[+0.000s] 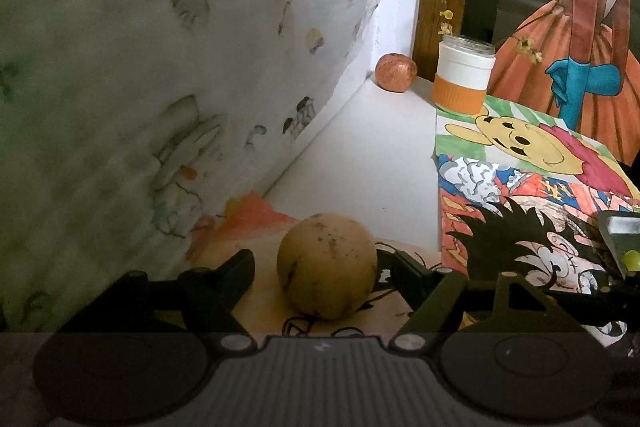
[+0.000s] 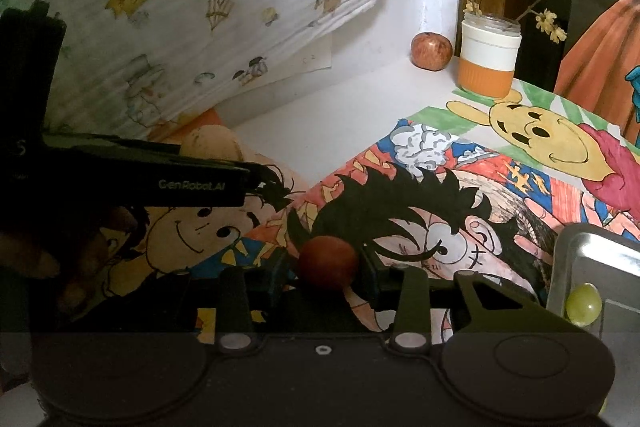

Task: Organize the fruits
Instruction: 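Grasp a red tomato with the right tool while the left tool grasps a tan round fruit, then carry the tomato in the right tool while the left tool carries the tan fruit to the tray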

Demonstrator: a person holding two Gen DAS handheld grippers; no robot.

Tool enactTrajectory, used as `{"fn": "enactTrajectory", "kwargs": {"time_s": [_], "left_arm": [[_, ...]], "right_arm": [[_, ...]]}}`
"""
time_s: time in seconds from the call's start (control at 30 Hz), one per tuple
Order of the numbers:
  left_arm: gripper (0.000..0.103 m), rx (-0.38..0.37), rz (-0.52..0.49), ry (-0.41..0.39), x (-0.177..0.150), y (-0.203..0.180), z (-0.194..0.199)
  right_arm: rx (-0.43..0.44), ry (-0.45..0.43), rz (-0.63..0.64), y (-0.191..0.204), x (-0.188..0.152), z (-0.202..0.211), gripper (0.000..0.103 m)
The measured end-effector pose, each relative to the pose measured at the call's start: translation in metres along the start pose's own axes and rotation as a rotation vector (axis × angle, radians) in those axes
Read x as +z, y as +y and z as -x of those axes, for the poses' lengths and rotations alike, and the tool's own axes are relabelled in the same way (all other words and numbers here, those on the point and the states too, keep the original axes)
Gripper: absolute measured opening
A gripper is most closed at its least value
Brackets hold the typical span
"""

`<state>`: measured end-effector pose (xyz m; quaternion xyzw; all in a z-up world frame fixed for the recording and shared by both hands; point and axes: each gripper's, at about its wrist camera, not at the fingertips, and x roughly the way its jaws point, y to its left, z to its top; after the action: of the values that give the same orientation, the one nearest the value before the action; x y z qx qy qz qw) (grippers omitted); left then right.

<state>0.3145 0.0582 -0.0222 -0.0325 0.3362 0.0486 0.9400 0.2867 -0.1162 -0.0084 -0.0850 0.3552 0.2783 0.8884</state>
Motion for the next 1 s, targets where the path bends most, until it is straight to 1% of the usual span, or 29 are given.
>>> {"fn": "enactTrajectory", "kwargs": {"time_s": [0.13, 0.3, 0.37, 0.5, 0.63, 0.83, 1.0], "left_arm": [[0.078, -0.003, -0.002, 0.001, 0.000, 0.000, 0.000], [0.058, -0.015, -0.027, 0.000, 0.000, -0.003, 0.000], [0.054, -0.004, -0.049, -0.001, 0.000, -0.004, -0.001], [0.054, -0.012, -0.050, 0.009, 0.001, -0.004, 0.000], [0.054, -0.048, -0.024, 0.022, 0.001, -0.004, 0.004], [0.054, -0.078, -0.018, 0.014, 0.002, -0.008, 0.015], [0.054, -0.099, -0.020, -0.002, 0.005, -0.016, 0.027]], "right_arm": [[-0.003, -0.002, -0.001, 0.000, 0.000, 0.000, 0.035], [-0.003, -0.005, -0.005, 0.000, -0.001, 0.001, 0.033], [0.001, -0.006, -0.013, -0.001, -0.001, 0.001, 0.034], [0.013, -0.007, -0.036, -0.003, 0.000, 0.001, 0.033], [0.020, -0.009, -0.048, -0.004, -0.001, 0.004, 0.033], [0.028, -0.017, -0.078, -0.009, -0.009, 0.022, 0.033], [0.022, -0.040, -0.111, -0.015, -0.015, 0.042, 0.033]]}}
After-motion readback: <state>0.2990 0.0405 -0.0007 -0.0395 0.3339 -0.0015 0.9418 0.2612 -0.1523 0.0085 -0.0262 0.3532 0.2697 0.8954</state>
